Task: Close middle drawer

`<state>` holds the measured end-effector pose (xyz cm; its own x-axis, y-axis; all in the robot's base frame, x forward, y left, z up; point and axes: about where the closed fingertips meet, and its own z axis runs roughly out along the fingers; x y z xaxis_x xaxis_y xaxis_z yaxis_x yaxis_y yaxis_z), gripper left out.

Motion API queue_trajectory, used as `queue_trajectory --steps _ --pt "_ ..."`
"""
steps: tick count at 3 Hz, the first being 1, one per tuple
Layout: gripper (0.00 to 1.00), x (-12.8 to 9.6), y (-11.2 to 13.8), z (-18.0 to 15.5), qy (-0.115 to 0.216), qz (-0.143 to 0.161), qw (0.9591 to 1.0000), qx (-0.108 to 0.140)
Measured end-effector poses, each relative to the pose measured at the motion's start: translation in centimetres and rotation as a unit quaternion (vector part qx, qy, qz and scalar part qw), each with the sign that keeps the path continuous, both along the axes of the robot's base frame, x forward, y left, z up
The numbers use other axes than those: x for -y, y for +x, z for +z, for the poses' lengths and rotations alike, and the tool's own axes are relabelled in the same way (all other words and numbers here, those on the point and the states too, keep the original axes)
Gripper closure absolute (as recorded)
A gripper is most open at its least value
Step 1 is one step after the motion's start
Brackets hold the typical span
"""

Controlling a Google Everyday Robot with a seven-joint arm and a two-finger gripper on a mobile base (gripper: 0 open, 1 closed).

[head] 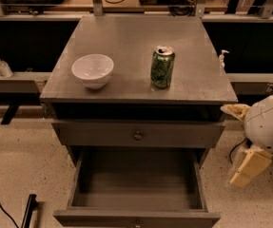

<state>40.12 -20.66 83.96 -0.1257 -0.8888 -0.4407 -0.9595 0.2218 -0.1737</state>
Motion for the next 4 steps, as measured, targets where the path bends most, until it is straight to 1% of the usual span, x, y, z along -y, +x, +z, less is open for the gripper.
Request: queue_trajectory --steps 1,2,3,4 --pt "0.0 -0.5 0.2 -0.2 -0.001 0.029 0.9995 -0.013" --pt "0.0 -4.3 -0.6 -7.7 0.093 0.079 0.992 -0.031" --pt "0.0 -8.3 0.1 -15.0 0.143 0.105 0.9838 0.026" --pt "0.0 -8.5 0.1 -15.9 0.142 0.105 0.9842 0.009"
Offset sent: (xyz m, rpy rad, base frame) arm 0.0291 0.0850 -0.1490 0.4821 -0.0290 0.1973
